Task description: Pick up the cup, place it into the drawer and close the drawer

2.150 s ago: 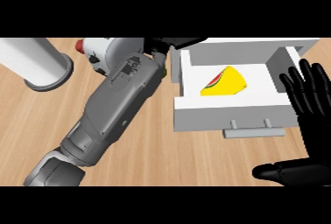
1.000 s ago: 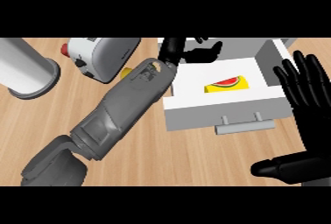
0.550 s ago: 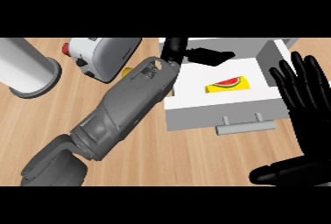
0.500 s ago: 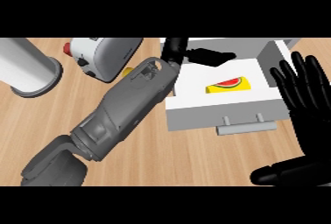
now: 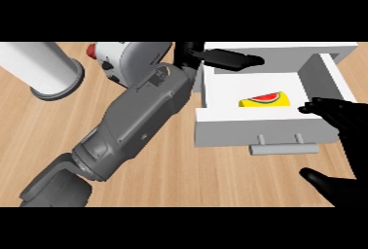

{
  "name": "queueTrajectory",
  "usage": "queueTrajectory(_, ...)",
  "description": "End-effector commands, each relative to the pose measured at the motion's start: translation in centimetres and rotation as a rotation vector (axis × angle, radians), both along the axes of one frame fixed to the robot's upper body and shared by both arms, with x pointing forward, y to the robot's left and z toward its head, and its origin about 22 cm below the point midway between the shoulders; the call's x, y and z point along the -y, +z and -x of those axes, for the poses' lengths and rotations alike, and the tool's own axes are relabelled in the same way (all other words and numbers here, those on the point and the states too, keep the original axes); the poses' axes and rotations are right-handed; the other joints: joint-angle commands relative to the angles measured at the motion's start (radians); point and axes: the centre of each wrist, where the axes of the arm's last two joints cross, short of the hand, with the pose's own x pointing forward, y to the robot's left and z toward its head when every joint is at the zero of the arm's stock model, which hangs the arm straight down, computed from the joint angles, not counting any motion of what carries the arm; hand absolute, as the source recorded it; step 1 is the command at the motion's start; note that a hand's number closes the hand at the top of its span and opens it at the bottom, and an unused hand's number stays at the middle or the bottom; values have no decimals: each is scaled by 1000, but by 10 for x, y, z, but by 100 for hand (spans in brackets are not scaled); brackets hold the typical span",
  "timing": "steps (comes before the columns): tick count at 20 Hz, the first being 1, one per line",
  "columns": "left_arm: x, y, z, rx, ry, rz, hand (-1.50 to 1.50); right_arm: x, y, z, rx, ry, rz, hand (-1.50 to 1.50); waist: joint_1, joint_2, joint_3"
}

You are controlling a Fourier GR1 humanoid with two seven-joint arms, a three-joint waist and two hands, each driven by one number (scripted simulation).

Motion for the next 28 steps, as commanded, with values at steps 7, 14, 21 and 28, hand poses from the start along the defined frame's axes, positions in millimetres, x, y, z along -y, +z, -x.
queueTrajectory(7, -78, 11, 3, -31, 108, 125, -150, 22, 0, 9, 16, 11, 283, 150, 60, -17, -1)
queueTrajectory(14, -142, -34, 45, -89, 136, 136, -150, 3, -10, 16, -33, 0, 441, 150, 64, -15, -1)
queueTrajectory(21, -192, -51, 92, -108, 142, 174, -150, -7, -35, -17, -48, -26, 552, 150, 57, -7, 0)
queueTrajectory(28, -249, -66, 106, -87, 171, 164, -150, -19, -37, -18, 76, -24, 958, 150, 55, -4, -1)
